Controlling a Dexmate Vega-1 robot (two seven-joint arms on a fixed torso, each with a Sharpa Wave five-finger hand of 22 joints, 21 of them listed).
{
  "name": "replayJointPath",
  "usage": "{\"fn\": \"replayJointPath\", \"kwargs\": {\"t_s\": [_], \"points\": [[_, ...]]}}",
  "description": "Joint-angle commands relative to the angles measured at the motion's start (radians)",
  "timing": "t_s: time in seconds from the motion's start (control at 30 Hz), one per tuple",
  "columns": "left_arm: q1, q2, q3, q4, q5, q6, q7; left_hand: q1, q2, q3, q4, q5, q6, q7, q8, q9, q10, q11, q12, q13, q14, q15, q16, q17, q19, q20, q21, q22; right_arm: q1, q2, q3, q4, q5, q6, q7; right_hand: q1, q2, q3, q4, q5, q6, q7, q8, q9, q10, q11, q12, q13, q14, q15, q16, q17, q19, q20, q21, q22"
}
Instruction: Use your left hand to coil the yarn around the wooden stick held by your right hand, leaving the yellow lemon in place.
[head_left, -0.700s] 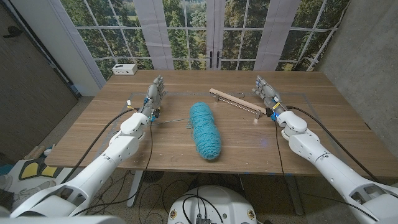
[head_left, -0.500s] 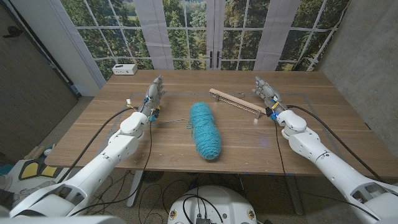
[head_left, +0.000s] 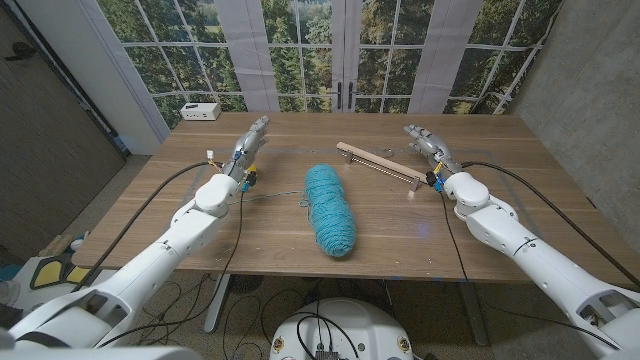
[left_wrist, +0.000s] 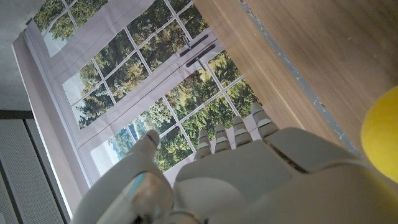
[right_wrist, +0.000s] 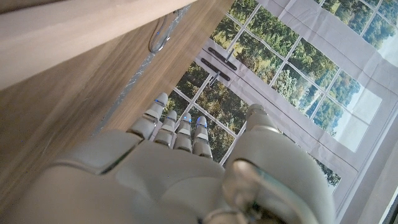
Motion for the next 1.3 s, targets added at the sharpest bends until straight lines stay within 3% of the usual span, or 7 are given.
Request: {"fn": "replayJointPath", "kwargs": {"t_s": [0.03,0.13,0.43,0.83,1.13,1.3], "points": [[-0.033,0.070,0.055,-0.103,0.161,0.113,0.027,0.045,0.004,0.018,-0.037,-0.017,0.018,0.004,0.006,0.003,0.010,-0.001,0.006,0.005,0.013,-0.001,-0.009,0.002,0.008,0.000,0.001,0.000,-0.017,-0.064,-0.030,-0.116,-0.135,-0.133,-0.088,0.019,0.000,0.010,-0.010,-0.002,0.016,-0.002,0.009,0.005,0.016,0.000,0.010,0.005,0.016,-0.005,0.007,0.005,0.009,0.002,0.007,0.002],[-0.038,0.082,0.063,-0.119,0.184,0.118,0.017,0.067,0.005,0.027,-0.058,-0.025,0.020,0.003,0.004,0.003,0.013,-0.003,0.003,0.005,0.013,-0.005,-0.014,0.002,0.009,0.000,-0.001,0.000,-0.021,-0.085,-0.038,-0.154,-0.171,-0.178,-0.101,0.024,0.000,0.013,-0.013,-0.002,0.021,-0.005,0.010,0.005,0.021,-0.004,0.011,0.006,0.021,-0.006,0.007,0.005,0.012,0.003,0.008,0.002],[-0.034,0.118,0.077,-0.181,0.250,0.135,0.005,0.095,-0.001,0.036,-0.088,-0.036,0.027,0.002,0.003,0.003,0.014,-0.012,-0.001,0.006,0.008,-0.008,-0.021,0.002,0.010,-0.005,-0.004,0.000,-0.017,-0.144,-0.074,-0.259,-0.253,-0.346,-0.085,0.027,0.002,0.018,-0.016,-0.002,0.029,-0.007,0.010,0.005,0.027,-0.010,0.010,0.006,0.027,-0.014,0.009,0.007,0.015,0.003,0.008,0.002],[-0.016,0.116,0.072,-0.193,0.265,0.078,0.000,0.121,-0.015,0.039,-0.120,-0.046,0.039,-0.004,0.002,0.004,0.018,-0.012,-0.005,0.006,0.008,-0.010,-0.025,0.003,0.010,-0.006,-0.008,0.000,0.014,-0.204,-0.145,-0.390,-0.387,-0.581,-0.045,0.036,0.002,0.027,-0.023,-0.003,0.056,-0.009,0.015,0.006,0.043,-0.019,0.011,0.006,0.039,-0.022,0.011,0.008,0.024,0.005,0.011,0.002],[-0.002,0.119,0.071,-0.210,0.289,0.060,0.001,0.127,-0.022,0.036,-0.131,-0.051,0.046,-0.012,0.000,0.004,0.030,-0.012,-0.004,0.006,0.012,-0.010,-0.026,0.003,0.014,-0.006,-0.009,0.000,0.068,-0.221,-0.229,-0.445,-0.501,-0.741,0.010,0.040,0.006,0.033,-0.024,-0.004,0.067,-0.014,0.016,0.006,0.055,-0.027,0.012,0.007,0.047,-0.036,0.013,0.010,0.033,0.003,0.013,0.002],[0.009,0.120,0.068,-0.222,0.306,0.053,0.008,0.127,-0.024,0.034,-0.134,-0.053,0.053,-0.011,0.000,0.004,0.039,-0.012,-0.003,0.007,0.018,-0.010,-0.025,0.003,0.017,-0.004,-0.009,0.001,0.098,-0.218,-0.283,-0.459,-0.584,-0.814,0.024,0.057,0.004,0.046,-0.035,-0.007,0.079,-0.015,0.015,0.007,0.070,-0.037,0.011,0.007,0.073,-0.054,0.018,0.009,0.073,-0.009,0.025,0.002]]}}
